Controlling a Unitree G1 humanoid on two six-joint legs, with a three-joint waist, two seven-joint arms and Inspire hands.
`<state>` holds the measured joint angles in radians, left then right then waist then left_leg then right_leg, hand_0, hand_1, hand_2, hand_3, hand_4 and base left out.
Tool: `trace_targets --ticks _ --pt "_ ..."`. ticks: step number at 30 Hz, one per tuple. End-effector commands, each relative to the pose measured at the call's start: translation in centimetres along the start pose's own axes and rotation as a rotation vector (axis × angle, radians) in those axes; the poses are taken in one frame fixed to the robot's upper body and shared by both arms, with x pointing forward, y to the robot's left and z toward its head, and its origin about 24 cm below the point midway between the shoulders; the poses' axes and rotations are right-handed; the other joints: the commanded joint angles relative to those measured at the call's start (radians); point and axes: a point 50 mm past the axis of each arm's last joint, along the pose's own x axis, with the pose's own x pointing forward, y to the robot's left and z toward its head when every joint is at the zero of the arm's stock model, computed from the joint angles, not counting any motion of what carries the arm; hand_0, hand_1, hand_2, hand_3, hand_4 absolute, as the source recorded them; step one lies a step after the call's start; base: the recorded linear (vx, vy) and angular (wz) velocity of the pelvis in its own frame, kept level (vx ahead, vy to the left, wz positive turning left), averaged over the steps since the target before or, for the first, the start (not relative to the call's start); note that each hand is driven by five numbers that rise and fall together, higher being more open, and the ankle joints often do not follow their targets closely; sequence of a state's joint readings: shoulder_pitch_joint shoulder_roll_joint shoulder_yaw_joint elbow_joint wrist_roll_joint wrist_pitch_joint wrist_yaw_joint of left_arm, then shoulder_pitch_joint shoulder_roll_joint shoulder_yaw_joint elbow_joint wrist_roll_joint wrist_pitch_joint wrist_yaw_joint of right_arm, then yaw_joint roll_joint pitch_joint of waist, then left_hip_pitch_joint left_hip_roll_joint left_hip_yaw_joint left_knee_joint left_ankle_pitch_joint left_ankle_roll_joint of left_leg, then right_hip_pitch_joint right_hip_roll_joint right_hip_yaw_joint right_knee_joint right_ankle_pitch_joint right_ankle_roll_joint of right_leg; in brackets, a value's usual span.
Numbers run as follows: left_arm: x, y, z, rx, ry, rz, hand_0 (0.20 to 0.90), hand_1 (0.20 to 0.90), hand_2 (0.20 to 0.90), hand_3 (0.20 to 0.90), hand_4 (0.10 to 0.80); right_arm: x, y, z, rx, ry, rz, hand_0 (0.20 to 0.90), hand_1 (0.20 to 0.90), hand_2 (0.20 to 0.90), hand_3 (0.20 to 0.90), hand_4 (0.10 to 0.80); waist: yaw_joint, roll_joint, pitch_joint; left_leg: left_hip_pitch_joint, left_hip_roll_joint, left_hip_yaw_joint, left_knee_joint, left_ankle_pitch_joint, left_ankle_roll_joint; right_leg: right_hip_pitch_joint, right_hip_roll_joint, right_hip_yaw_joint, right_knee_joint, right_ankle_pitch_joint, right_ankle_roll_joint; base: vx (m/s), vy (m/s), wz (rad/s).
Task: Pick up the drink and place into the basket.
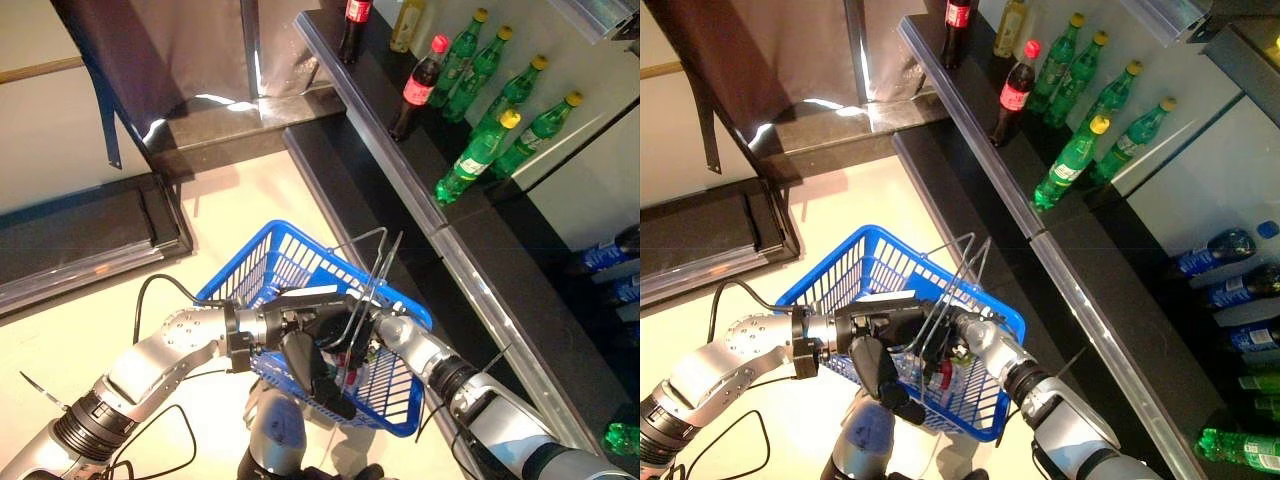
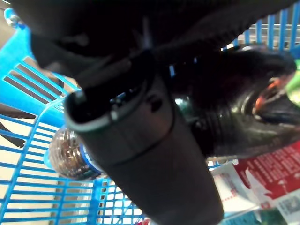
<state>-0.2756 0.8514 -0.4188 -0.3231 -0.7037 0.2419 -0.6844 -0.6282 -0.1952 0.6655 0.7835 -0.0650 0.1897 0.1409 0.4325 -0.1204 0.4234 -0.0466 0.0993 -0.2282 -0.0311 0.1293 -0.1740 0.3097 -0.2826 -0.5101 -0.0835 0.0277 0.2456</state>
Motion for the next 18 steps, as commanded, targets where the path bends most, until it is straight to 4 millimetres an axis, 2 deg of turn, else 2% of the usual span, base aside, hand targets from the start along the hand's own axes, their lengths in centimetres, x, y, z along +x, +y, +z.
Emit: trace_targets --ticks 1,8,13,18 --pt "1.7 -6.3 12.1 0.208 -0.943 -0.336 0.3 0.3 0.3 0.2 0.1 0.5 4.5 -0.3 0.128 -0.026 0.054 0.9 0.9 0.9 0.9 0.8 -0.013 0.016 -0.405 0.098 0.028 0.139 -0.056 -0.076 0.075 -0.101 -0.03 0.041 0.038 0.077 -0.037 0.0 0.0 0.0" --pt "0.8 -3.7 10.6 0.177 -0.909 -0.081 0.3 0.3 0.3 0.2 0.1 -1.0 4.4 1.2 0.226 -0.151 -0.022 0.9 0.9 0.9 0.9 0.8 -0.055 0.025 -0.394 0.104 0.038 0.168 -0.056 -0.077 0.073 -0.114 -0.035 0.064 0.042 0.075 -0.036 -0.007 0.007 -0.02" --pt "0.4 -2.5 9.9 0.164 -0.895 0.025 0.3 0.3 0.3 0.2 0.1 -2.2 4.2 1.1 0.242 -0.199 -0.039 0.9 0.9 0.9 0.9 0.8 -0.083 0.029 -0.388 0.11 0.047 0.192 -0.056 -0.079 0.07 -0.118 -0.039 0.074 0.046 0.073 -0.035 -0.021 0.014 -0.12" --pt "0.1 -1.1 9.2 0.157 -0.874 0.147 0.3 0.3 0.3 0.2 0.1 -3.3 3.2 1.1 0.246 -0.252 -0.068 0.9 0.9 0.9 0.9 0.8 -0.119 0.033 -0.385 0.118 0.059 0.219 -0.056 -0.082 0.068 -0.121 -0.04 0.092 0.044 0.069 -0.034 -0.024 0.013 -0.11"
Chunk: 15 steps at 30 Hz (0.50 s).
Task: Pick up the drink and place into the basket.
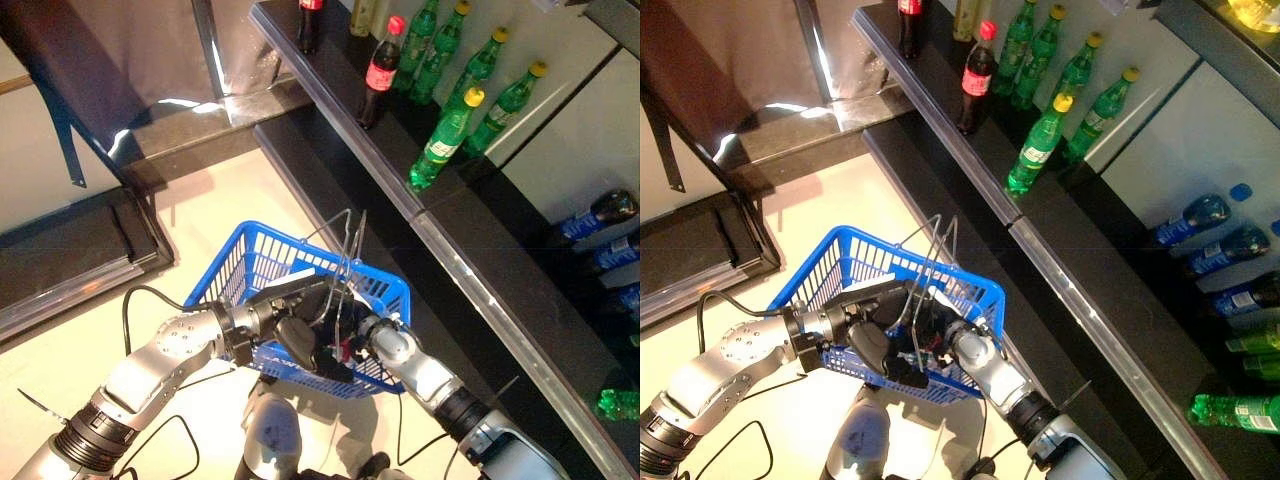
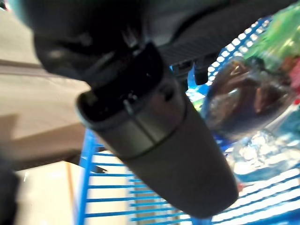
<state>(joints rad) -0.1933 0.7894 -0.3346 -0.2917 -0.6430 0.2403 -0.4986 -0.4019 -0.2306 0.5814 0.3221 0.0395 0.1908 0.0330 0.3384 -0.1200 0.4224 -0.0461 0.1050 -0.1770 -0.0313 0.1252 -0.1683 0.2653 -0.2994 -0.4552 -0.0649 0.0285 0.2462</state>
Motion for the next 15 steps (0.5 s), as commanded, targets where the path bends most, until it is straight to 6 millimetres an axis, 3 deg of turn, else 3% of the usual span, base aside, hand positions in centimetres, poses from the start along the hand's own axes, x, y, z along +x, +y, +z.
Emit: trace_targets --ticks 1,15 --pt "0.3 -2.8 10.5 0.065 -0.886 -0.124 0.3 0.3 0.3 0.2 0.1 -0.7 1.4 -1.9 0.024 0.026 0.017 0.9 0.9 0.9 0.9 0.8 -0.027 0.034 -0.384 0.118 0.054 0.169 -0.056 -0.077 0.061 -0.077 -0.023 0.039 0.026 0.068 -0.035 -0.018 0.011 -0.12" --pt "0.0 -0.7 9.5 0.078 -0.852 0.068 0.3 0.3 0.3 0.2 0.1 -1.9 -1.5 0.7 0.023 -0.09 -0.054 0.9 0.9 0.9 0.9 0.8 -0.084 0.055 -0.386 0.13 0.072 0.209 -0.056 -0.076 0.054 -0.084 -0.026 0.081 0.021 0.062 -0.035 -0.012 0.015 -0.1"
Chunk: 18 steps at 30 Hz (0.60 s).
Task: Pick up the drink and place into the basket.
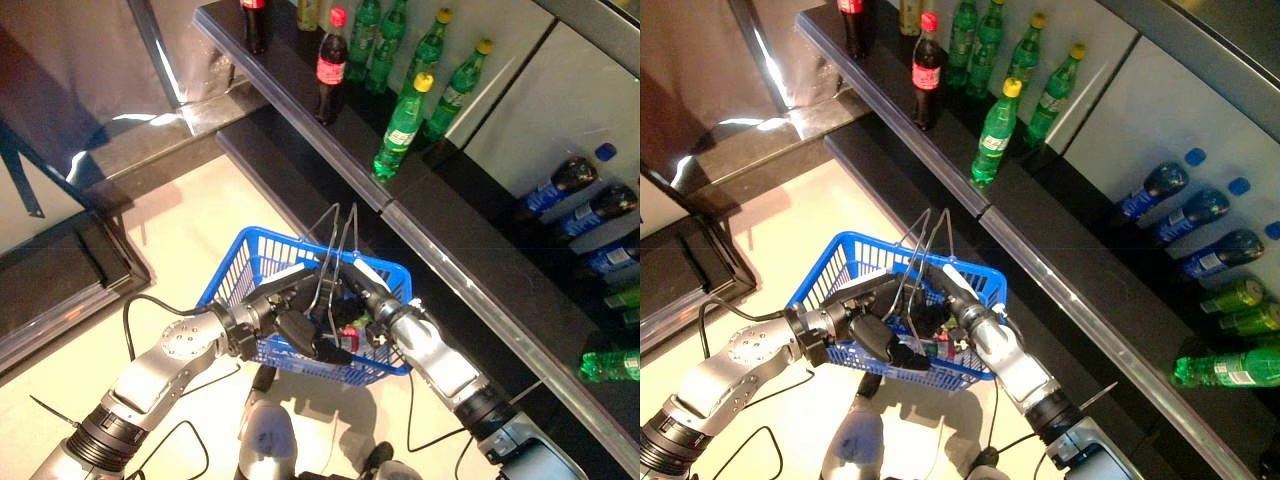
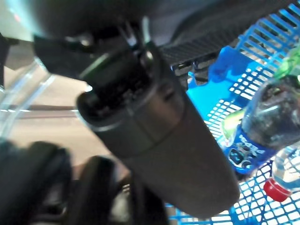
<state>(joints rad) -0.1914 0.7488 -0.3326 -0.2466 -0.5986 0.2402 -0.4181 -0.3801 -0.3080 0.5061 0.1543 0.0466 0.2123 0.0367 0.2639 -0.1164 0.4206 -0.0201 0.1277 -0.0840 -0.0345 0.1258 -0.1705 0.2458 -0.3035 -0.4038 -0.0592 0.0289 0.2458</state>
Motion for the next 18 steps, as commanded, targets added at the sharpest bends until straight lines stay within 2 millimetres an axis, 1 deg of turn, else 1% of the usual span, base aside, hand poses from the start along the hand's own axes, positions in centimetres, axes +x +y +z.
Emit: trace_targets --ticks 1,3,8,18 --pt "-0.6 -1.4 10.3 0.038 -0.873 -0.032 0.3 0.3 0.3 0.2 0.1 -0.6 1.4 -1.1 0.039 -0.001 0.023 0.9 0.9 0.9 0.9 0.8 -0.011 0.053 -0.384 0.104 0.049 0.117 -0.053 -0.077 0.056 -0.064 -0.022 0.031 0.015 0.062 -0.035 -0.012 0.022 -0.05" --pt "-0.9 -1.0 10.0 0.038 -0.873 -0.004 0.3 0.3 0.3 0.2 0.1 -1.0 0.9 -0.8 0.039 -0.02 0.008 0.9 0.9 0.9 0.9 0.8 -0.018 0.057 -0.384 0.103 0.051 0.118 -0.053 -0.077 0.054 -0.063 -0.024 0.035 0.01 0.063 -0.034 -0.017 0.023 -0.04" --pt "-1.2 -0.6 9.7 0.043 -0.87 0.034 0.3 0.3 0.3 0.2 0.1 -1.4 0.5 -0.3 0.031 -0.054 -0.005 0.9 0.9 0.9 0.9 0.8 -0.027 0.064 -0.384 0.103 0.052 0.118 -0.053 -0.076 0.052 -0.066 -0.026 0.04 0.009 0.065 -0.034 -0.007 0.011 -0.04" --pt "-1.6 -0.1 9.6 0.066 -0.878 0.124 0.3 0.3 0.3 0.2 0.1 -2.4 -1.6 1.5 0.006 -0.144 -0.054 0.9 0.9 0.9 0.9 0.8 -0.046 0.069 -0.382 0.1 0.053 0.117 -0.053 -0.073 0.05 -0.067 -0.026 0.049 0.003 0.07 -0.033 -0.003 0.003 -0.02"
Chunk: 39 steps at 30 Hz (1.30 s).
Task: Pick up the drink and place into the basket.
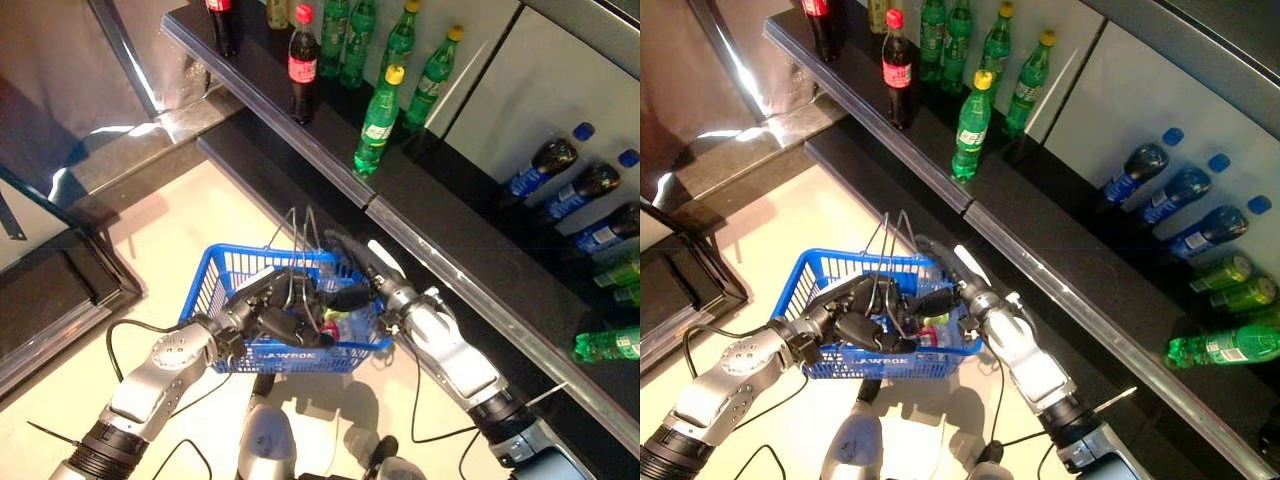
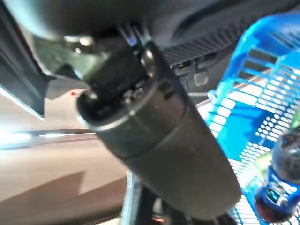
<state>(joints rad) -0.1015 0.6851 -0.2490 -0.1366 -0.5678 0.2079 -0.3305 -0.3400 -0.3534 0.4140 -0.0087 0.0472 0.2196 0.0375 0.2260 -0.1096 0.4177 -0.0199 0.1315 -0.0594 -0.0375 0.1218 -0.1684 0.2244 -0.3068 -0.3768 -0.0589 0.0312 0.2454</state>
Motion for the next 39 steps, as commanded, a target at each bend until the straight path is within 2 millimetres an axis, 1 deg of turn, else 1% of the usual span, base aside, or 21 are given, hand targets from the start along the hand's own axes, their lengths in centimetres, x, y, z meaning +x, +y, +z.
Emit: trace_targets --ticks 1,5,6,11,16,18,21,24,26,28,31,35,39 --pt "-1.1 -2.7 12.5 0.058 -0.928 -0.113 0.3 0.3 0.3 0.2 0.1 -1.0 0.6 -0.3 0.009 -0.048 0.03 0.9 0.9 0.9 0.9 0.8 -0.009 0.063 -0.379 0.099 0.048 0.091 -0.05 -0.068 0.048 -0.045 -0.022 0.023 0.001 0.067 -0.032 0.0 0.0 0.0" --pt "-1.2 -2.4 12.5 0.062 -0.925 -0.077 0.3 0.3 0.3 0.2 0.1 -1.1 -0.1 0.4 0.008 -0.076 0.012 0.9 0.9 0.9 0.9 0.8 -0.011 0.063 -0.379 0.099 0.048 0.091 -0.05 -0.068 0.048 -0.045 -0.022 0.025 0.0 0.068 -0.033 0.0 0.0 0.0" --pt "-1.4 -2.2 12.4 0.066 -0.921 -0.055 0.3 0.3 0.3 0.2 0.1 -1.2 -0.5 0.6 0.005 -0.09 -0.001 0.9 0.9 0.9 0.9 0.8 -0.012 0.063 -0.378 0.098 0.047 0.09 -0.05 -0.068 0.048 -0.045 -0.021 0.027 -0.001 0.068 -0.033 0.0 0.0 0.0" --pt "-1.4 -1.5 11.7 0.072 -0.894 0.018 0.3 0.3 0.3 0.2 0.1 -1.8 -1.0 1.4 0.015 -0.145 -0.034 0.9 0.9 0.9 0.9 0.8 -0.02 0.065 -0.381 0.097 0.046 0.093 -0.05 -0.069 0.047 -0.05 -0.022 0.033 -0.001 0.068 -0.032 -0.001 0.003 -0.03" --pt "-1.6 -0.8 10.9 0.068 -0.872 0.097 0.3 0.3 0.3 0.2 0.1 -2.4 -1.4 1.6 0.026 -0.177 -0.065 0.9 0.9 0.9 0.9 0.8 -0.029 0.068 -0.38 0.099 0.046 0.098 -0.05 -0.071 0.048 -0.053 -0.023 0.041 -0.002 0.068 -0.03 -0.001 0.0 -0.07" --pt "-1.8 -0.1 10.2 0.053 -0.856 0.17 0.3 0.3 0.3 0.2 0.1 -2.8 -1.5 1.4 0.034 -0.188 -0.095 0.9 0.9 0.9 0.9 0.8 -0.036 0.07 -0.38 0.1 0.046 0.103 -0.05 -0.073 0.048 -0.055 -0.023 0.047 -0.004 0.069 -0.029 0.001 -0.004 -0.06" --pt "-2.4 1.2 8.4 0.01 -0.81 0.323 0.3 0.3 0.3 0.2 0.1 -3.8 -2.0 0.9 0.044 -0.211 -0.217 0.9 0.9 0.9 0.9 0.8 -0.052 0.074 -0.38 0.104 0.049 0.114 -0.05 -0.077 0.048 -0.062 -0.024 0.061 -0.01 0.075 -0.028 0.002 -0.021 -0.07" --pt "-3.3 2.2 6.4 -0.018 -0.771 0.48 0.3 0.3 0.3 0.2 0.1 -4.7 -2.5 0.0 0.058 -0.203 -0.304 0.9 0.9 0.9 0.9 0.8 -0.08 0.078 -0.378 0.11 0.058 0.133 -0.05 -0.078 0.047 -0.075 -0.019 0.084 -0.016 0.075 -0.027 -0.017 -0.019 -0.18" --pt "-4.5 3.1 4.7 -0.029 -0.734 0.604 0.3 0.3 0.3 0.2 0.1 -5.9 -3.2 -1.0 0.054 -0.187 -0.362 0.9 0.9 0.9 0.9 0.8 -0.109 0.081 -0.376 0.113 0.066 0.147 -0.05 -0.079 0.044 -0.088 -0.014 0.103 -0.02 0.075 -0.026 -0.039 -0.004 -0.18" --pt "-5.0 3.7 3.8 -0.036 -0.701 0.689 0.3 0.3 0.3 0.2 0.1 -6.8 -3.9 -1.8 0.046 -0.164 -0.414 0.9 0.9 0.9 0.9 0.8 -0.129 0.082 -0.371 0.115 0.069 0.153 -0.05 -0.079 0.042 -0.091 -0.011 0.115 -0.022 0.075 -0.024 -0.022 -0.015 -0.33" --pt "-5.6 4.6 2.6 -0.038 -0.654 0.791 0.3 0.3 0.3 0.2 0.1 -8.1 -4.9 -3.0 0.02 -0.124 -0.489 0.9 0.9 0.9 0.9 0.8 -0.154 0.081 -0.367 0.116 0.07 0.154 -0.05 -0.08 0.039 -0.095 -0.009 0.128 -0.027 0.079 -0.022 -0.012 -0.027 -0.18" --pt "-5.9 5.3 1.4 -0.048 -0.589 0.897 0.3 0.3 0.3 0.2 0.1 -9.1 -5.3 -4.3 0.019 -0.086 -0.558 0.9 0.9 0.9 0.9 0.8 -0.185 0.083 -0.369 0.117 0.07 0.159 -0.05 -0.082 0.039 -0.104 -0.002 0.153 -0.028 0.077 -0.021 -0.021 -0.012 -0.17" --pt "-6.0 5.5 0.6 -0.054 -0.558 0.949 0.3 0.3 0.3 0.2 0.1 -9.6 -5.4 -4.8 0.02 -0.071 -0.584 0.9 0.9 0.9 0.9 0.8 -0.2 0.084 -0.37 0.118 0.07 0.167 -0.05 -0.083 0.039 -0.109 0.001 0.166 -0.028 0.077 -0.022 -0.015 -0.002 -0.12"
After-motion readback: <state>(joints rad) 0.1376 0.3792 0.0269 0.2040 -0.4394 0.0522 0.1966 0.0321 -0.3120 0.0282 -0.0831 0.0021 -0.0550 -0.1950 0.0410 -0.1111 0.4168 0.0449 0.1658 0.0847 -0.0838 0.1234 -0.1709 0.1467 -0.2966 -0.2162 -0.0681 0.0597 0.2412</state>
